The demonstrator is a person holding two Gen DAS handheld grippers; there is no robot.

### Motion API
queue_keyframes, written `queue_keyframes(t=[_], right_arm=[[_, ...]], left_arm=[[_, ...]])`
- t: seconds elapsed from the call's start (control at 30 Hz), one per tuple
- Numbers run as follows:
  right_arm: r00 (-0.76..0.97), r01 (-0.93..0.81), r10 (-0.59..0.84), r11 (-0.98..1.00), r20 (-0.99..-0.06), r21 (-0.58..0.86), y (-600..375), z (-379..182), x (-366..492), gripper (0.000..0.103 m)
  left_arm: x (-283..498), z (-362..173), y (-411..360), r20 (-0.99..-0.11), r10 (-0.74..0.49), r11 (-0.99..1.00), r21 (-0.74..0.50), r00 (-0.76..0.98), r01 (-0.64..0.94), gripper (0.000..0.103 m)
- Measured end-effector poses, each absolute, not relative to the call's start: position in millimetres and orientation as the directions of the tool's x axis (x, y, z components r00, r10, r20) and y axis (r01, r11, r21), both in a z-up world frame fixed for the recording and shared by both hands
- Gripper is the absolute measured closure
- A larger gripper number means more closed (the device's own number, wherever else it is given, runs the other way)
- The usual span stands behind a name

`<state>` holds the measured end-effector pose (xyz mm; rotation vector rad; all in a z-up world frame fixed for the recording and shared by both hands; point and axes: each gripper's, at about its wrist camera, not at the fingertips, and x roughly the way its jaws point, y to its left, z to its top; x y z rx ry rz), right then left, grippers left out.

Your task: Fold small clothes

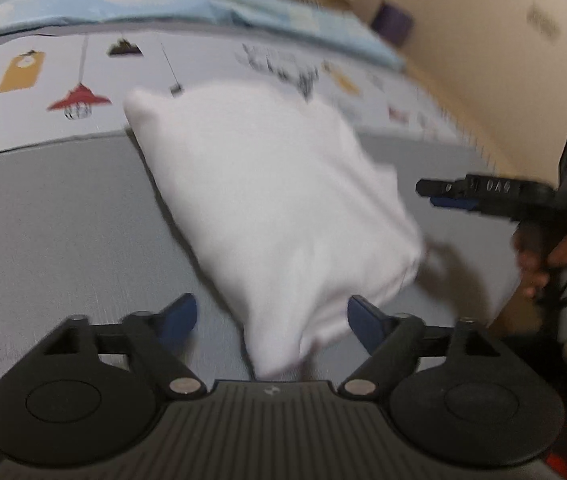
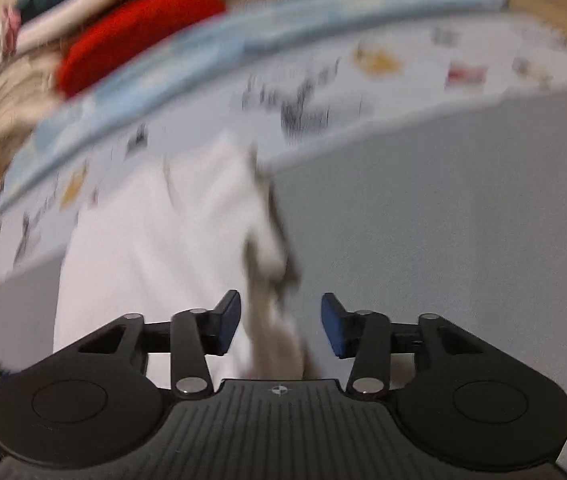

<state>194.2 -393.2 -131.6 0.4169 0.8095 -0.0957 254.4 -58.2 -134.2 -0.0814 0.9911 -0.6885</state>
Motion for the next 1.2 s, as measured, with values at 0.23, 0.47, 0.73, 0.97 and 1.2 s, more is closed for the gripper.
queue_keyframes(t=[0.23,0.47,0.73,0.97,1.2], right_arm=[[0.667,0.13,0.071,0.969,-0.742,0.209,-372,-136,263,0.06],[0.578,0.211,-0.004,0.967,-0.816,0.144,-385,-152,277,0.103],[0.697,0.125,0.186,0.92,-0.693,0.372,-390,-132,268,0.099],[0.616,0.272,-0.103,0.958,-0.781,0.088,-381,-140,264,0.074],[0.707,0.372,0.146,0.756,-0.692,0.539,-376,-130,155,0.026]], left_arm=[[286,-162,-75,-0.803,-0.528,0.811,-0.379,0.277,0.445,0.019],[288,-176,-70,-0.832,-0.495,0.808,-0.337,0.248,0.483,0.033],[285,-176,-70,-0.833,-0.492,0.806,-0.328,0.252,0.492,0.032],[290,-142,-39,-0.743,-0.596,0.785,-0.459,0.305,0.416,0.011],[381,-122,-33,-0.72,-0.546,0.836,-0.442,0.427,0.325,0.002]])
